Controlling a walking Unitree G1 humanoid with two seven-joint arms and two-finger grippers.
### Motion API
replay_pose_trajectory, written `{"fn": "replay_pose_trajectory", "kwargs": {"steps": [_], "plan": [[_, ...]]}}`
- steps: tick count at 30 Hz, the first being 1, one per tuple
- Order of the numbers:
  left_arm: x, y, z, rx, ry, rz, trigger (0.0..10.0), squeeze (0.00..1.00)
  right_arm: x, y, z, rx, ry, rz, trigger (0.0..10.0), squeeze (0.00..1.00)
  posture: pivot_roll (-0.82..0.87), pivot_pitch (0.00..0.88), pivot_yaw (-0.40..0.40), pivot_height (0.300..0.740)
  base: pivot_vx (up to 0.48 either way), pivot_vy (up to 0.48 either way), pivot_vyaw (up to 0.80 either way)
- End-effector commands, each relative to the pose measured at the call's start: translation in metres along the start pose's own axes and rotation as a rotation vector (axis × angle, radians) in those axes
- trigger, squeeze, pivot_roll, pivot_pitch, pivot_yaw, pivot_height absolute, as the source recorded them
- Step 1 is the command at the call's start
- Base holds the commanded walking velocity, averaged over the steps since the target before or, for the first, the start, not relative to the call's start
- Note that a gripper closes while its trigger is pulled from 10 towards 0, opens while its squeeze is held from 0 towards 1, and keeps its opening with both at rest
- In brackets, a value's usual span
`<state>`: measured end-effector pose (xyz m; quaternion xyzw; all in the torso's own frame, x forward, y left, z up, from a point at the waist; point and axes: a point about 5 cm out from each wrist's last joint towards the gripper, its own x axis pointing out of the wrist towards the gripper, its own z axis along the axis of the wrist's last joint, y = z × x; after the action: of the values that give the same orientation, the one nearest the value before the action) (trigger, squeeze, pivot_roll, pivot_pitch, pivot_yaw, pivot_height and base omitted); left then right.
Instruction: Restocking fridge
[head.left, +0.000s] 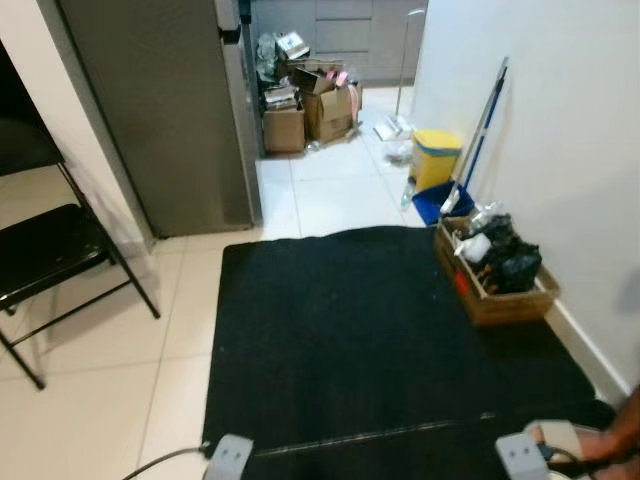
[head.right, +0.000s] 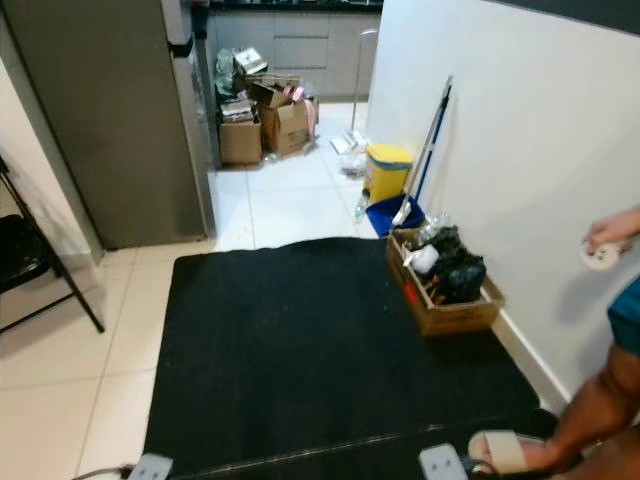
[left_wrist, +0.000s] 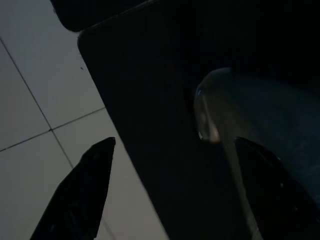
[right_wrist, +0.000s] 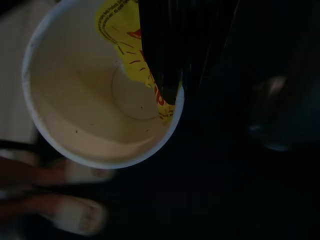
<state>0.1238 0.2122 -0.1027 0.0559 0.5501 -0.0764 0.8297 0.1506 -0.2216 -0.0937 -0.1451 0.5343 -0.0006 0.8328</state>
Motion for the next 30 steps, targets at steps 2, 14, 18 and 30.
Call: {"fn": "replay_pose_trajectory", "kwargs": {"steps": [2,14,18,30], "plan": [[0.0007,-0.0046,-0.0031,0.011,0.016,-0.014,10.0,0.00,-0.0004,-0.0079,-0.0007,-0.004,-0.004,-0.019,10.0,0.00,0.03,0.000,-0.005,0.740,0.298,0.000,0.00],[0.0006,-0.0043,-0.0031,0.031,0.020,-0.016,10.0,0.00,-0.0003,-0.0072,0.0009,-0.015,-0.013,-0.016,10.0,0.00,0.03,0.000,-0.001,0.740,0.298,0.000,0.00],[0.0006,-0.0041,-0.0029,0.034,0.020,-0.016,10.0,0.00,-0.0002,-0.0071,0.0012,-0.015,-0.014,-0.016,10.0,0.00,0.03,0.000,-0.002,0.740,0.296,0.000,0.00],[0.0004,-0.0034,-0.0028,0.039,0.022,-0.016,10.0,0.00,-0.0003,-0.0058,0.0001,-0.007,-0.010,-0.016,10.0,0.00,0.03,0.000,0.003,0.740,0.295,0.000,0.00]]}}
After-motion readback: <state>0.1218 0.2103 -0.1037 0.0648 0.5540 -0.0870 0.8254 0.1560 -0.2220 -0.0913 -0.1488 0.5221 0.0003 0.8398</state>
